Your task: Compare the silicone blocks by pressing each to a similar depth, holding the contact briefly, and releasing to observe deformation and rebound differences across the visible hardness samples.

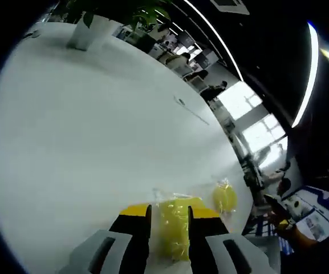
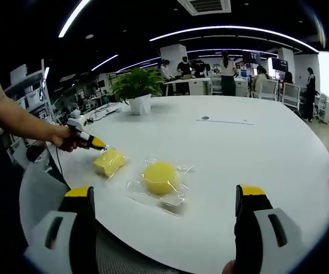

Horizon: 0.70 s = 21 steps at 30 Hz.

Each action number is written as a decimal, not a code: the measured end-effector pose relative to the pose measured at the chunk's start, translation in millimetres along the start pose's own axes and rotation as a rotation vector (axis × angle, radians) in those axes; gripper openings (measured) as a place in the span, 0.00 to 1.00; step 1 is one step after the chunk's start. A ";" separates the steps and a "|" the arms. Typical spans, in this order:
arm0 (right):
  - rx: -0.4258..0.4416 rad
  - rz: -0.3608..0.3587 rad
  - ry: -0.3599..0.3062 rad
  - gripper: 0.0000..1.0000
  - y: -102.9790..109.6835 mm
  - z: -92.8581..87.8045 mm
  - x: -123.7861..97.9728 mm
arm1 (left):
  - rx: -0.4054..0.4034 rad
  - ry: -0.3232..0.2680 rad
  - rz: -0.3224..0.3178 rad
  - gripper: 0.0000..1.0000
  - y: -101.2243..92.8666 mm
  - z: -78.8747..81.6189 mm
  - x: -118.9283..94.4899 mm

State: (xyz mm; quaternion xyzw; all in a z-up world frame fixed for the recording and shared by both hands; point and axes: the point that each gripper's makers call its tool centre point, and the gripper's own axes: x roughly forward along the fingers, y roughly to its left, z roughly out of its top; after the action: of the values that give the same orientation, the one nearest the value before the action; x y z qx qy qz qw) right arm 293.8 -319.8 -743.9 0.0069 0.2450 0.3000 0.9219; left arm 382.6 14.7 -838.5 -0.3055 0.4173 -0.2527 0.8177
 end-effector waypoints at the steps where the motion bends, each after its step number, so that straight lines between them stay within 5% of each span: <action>1: 0.001 0.000 0.003 0.96 -0.1 -0.7 -0.2 | -0.097 -0.014 -0.015 0.15 -1.9 1.3 0.9; 7: 0.003 -0.003 -0.002 0.96 -2.4 3.2 1.9 | -0.044 -0.003 0.004 0.00 1.6 -4.4 1.2; 8: 0.003 -0.004 -0.003 0.96 -2.7 3.6 2.0 | -0.050 -0.005 -0.004 0.00 0.6 -4.4 0.9; 9: 0.005 -0.007 -0.011 0.96 -3.6 6.5 2.3 | -0.061 0.002 -0.080 0.00 -15.1 -6.8 -0.3; 11: 0.008 -0.012 -0.019 0.96 -4.9 8.9 2.3 | -0.071 0.022 -0.070 0.00 -14.1 -10.9 2.4; 15: 0.013 -0.014 -0.018 0.96 -4.6 8.7 2.6 | -0.051 0.022 -0.082 0.17 -15.9 -13.5 9.3; 17: 0.008 -0.011 -0.011 0.96 -3.5 7.0 2.5 | -0.106 0.024 -0.107 0.12 -17.7 -13.0 12.5; 19: 0.006 -0.010 -0.011 0.96 -3.5 6.5 1.7 | -0.045 0.028 -0.085 0.01 -14.0 -14.4 13.8; 21: 0.007 -0.014 -0.010 0.96 -5.7 5.5 -1.0 | -0.072 0.040 -0.107 0.00 -20.1 -18.4 14.9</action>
State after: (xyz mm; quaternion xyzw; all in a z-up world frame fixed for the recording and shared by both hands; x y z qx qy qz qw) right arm 298.8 -324.3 -739.6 0.0097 0.2416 0.2927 0.9251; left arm 371.9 -14.3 -840.6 -0.3514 0.4253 -0.2872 0.7830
